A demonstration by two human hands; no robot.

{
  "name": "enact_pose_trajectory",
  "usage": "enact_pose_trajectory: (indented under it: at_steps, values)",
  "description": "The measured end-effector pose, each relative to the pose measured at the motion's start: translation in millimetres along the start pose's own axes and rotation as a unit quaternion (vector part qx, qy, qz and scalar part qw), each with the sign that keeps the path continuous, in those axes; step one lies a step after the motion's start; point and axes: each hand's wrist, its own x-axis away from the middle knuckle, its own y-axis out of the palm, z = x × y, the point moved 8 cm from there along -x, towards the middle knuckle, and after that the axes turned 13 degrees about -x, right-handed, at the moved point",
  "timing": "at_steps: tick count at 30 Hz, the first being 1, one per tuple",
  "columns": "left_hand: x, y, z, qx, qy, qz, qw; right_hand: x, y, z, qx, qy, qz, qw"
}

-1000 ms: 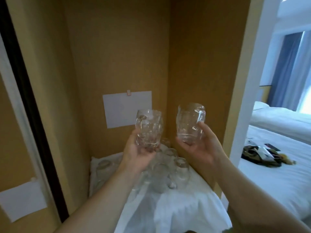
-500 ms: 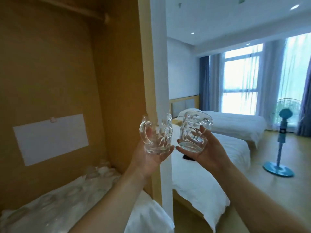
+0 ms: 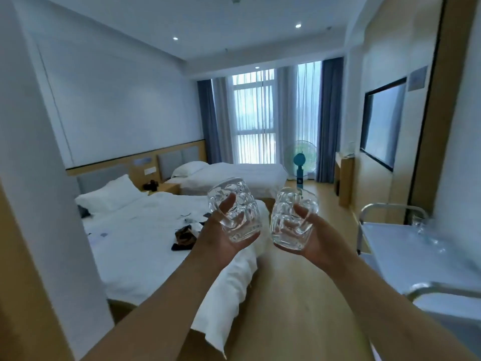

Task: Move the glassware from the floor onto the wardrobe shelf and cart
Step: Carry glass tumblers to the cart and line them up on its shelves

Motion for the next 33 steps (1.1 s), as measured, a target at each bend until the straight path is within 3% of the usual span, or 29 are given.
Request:
enact_pose_trajectory:
  at_steps: [2, 12, 19, 27, 33]
  values:
    - [-30, 33, -21, 0.016, -0.029, -0.071, 0.997, -2, -34, -24, 0.025, -0.008, 0.035, 0.999]
    - [-134, 131, -113, -0.054, -0.123, -0.105, 0.985, -9, -158, -102, 0.033, -0.077, 0.131, 0.988]
    - [-210, 186, -144, -0.074, -0.149, -0.188, 0.968, -33, -221, -140, 0.042, -0.126, 0.154, 0.979]
    - [-325, 221, -164, -0.094, -0.168, -0.298, 0.935, -88, -300, -172, 0.003, -0.191, 0.295, 0.936]
    - [-396, 240, -192, -0.103, -0.200, -0.362, 0.905, -118, -330, -185, 0.018, -0.226, 0.358, 0.906]
